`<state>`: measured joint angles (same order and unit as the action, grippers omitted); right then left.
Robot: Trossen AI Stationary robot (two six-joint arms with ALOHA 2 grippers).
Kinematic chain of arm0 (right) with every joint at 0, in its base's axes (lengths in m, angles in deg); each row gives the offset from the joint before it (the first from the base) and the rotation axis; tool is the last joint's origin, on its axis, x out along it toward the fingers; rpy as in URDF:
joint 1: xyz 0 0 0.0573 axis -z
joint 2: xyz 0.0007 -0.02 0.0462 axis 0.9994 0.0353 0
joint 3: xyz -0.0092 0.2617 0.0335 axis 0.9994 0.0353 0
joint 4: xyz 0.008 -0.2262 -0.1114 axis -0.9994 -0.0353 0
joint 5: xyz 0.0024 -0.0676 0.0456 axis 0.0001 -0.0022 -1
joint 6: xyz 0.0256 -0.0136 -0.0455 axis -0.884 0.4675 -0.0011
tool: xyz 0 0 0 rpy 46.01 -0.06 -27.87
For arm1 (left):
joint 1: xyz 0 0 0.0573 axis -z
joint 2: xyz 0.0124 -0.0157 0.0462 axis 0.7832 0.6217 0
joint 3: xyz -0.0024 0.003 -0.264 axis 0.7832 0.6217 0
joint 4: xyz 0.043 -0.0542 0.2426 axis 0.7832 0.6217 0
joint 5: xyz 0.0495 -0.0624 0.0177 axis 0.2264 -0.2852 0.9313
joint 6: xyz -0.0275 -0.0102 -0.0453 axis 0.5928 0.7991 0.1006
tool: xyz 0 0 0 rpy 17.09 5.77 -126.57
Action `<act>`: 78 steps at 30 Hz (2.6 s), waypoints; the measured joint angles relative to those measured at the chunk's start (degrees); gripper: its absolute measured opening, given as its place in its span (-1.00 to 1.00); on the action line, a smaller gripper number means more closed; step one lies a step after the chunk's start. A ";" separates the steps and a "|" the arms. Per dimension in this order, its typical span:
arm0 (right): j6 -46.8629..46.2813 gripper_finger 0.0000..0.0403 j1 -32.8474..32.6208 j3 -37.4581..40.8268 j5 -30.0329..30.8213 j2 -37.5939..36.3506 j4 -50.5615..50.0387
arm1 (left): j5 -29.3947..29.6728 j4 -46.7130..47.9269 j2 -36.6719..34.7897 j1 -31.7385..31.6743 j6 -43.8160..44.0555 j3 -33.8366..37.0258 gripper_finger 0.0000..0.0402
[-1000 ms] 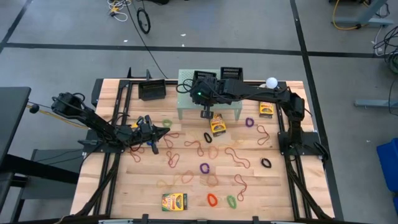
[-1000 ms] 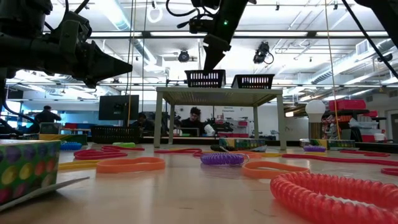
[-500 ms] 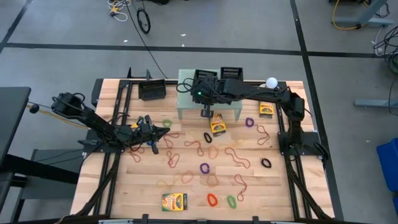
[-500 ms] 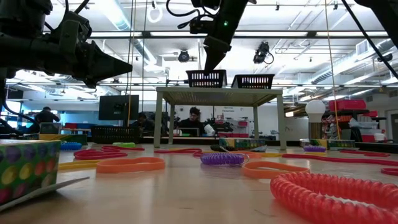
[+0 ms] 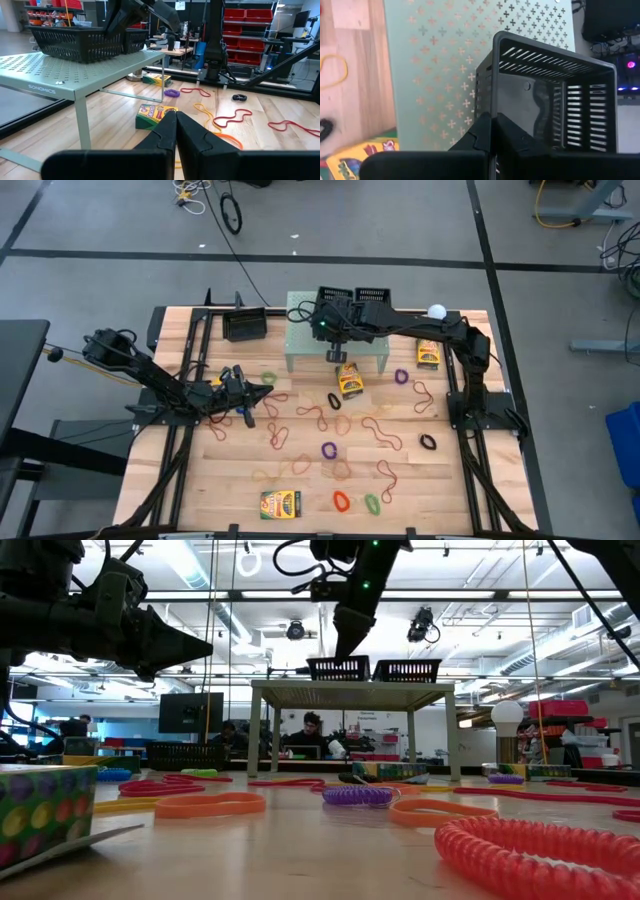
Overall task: Pick & Place Office Desk Supplies
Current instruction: Put the black bin on the shelf
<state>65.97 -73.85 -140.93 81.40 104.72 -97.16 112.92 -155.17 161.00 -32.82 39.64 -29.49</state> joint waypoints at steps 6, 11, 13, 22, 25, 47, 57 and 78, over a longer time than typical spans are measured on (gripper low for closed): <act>2.08 -0.93 0.00 0.00 0.05 -0.24 -1.56 | -0.02 0.00 0.00 0.00 0.00 0.00 -0.93; 2.08 -0.83 0.00 0.00 0.13 -0.24 -3.88 | -0.02 0.00 0.00 0.00 0.00 0.00 -0.93; 2.07 -0.79 0.00 0.00 0.14 -0.24 -3.92 | -0.02 0.01 0.00 0.00 0.00 0.00 -0.93; 1.66 -0.61 -0.66 0.00 3.26 -0.24 -4.03 | -0.02 0.01 0.00 0.00 0.00 0.00 -0.93; 1.60 -0.52 -0.87 0.00 3.34 -0.29 -4.03 | 0.00 0.02 0.00 0.00 0.00 0.00 -0.93; -6.47 -0.81 7.01 -6.95 -5.28 -0.52 -4.03 | -0.02 0.02 0.00 0.00 0.00 0.00 -0.93; -7.63 -0.89 10.60 -5.66 -11.12 -0.40 -6.06 | -0.01 0.00 -0.02 0.00 0.00 0.00 -0.93; -8.24 -0.96 10.34 -5.62 -10.70 -0.32 -12.87 | -0.02 0.02 -0.02 0.00 0.00 0.00 -0.93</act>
<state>57.73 -63.51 -146.54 70.70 104.40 -110.03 112.90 -155.15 160.98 -32.82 39.64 -29.49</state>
